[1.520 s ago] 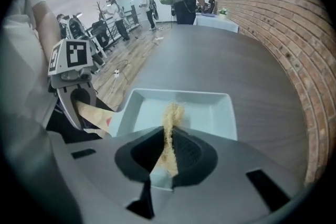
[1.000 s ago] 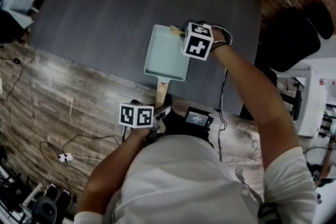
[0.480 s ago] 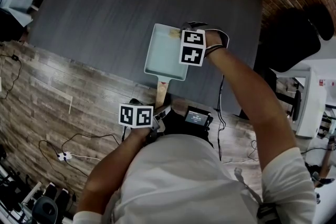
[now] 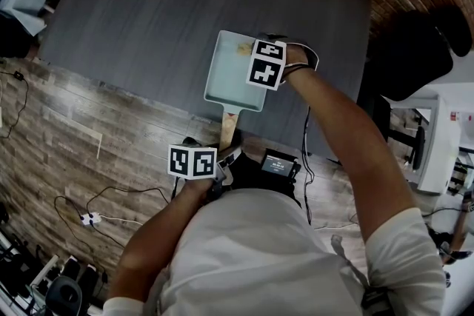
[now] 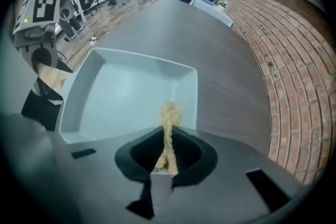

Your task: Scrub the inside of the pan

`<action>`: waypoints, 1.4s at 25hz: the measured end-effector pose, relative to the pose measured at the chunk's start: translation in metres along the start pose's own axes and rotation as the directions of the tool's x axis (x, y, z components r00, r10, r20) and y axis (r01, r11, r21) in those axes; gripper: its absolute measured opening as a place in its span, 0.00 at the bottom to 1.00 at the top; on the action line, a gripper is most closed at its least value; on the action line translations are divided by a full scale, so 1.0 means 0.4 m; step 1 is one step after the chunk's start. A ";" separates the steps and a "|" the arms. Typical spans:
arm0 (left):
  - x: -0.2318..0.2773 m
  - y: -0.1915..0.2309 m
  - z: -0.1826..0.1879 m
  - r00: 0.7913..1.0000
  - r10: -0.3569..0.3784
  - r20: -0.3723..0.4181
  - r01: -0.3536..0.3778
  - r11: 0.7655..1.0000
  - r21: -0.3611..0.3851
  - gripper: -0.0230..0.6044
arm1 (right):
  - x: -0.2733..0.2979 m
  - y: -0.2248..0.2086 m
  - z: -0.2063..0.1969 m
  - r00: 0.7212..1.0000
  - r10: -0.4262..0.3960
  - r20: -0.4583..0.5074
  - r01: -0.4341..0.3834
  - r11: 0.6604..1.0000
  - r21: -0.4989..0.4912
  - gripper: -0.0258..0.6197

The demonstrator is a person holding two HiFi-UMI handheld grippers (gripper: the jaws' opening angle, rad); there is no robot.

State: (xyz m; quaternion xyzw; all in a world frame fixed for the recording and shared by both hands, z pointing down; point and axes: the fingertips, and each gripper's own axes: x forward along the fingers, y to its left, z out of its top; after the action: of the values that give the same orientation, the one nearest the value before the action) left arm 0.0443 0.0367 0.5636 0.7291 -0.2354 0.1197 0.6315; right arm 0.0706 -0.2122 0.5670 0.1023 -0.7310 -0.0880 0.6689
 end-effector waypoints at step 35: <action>-0.002 0.007 -0.003 1.000 0.009 -0.016 -0.009 1.000 0.011 0.13 | -0.041 0.222 0.019 0.981 0.176 0.081 -0.182 0.981 0.071 0.12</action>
State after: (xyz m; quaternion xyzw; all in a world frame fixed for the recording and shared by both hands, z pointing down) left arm 0.0426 0.0376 0.5657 0.7305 -0.2329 0.1295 0.6288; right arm 0.0618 -0.1223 0.5743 0.0587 -0.7644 -0.0028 0.6421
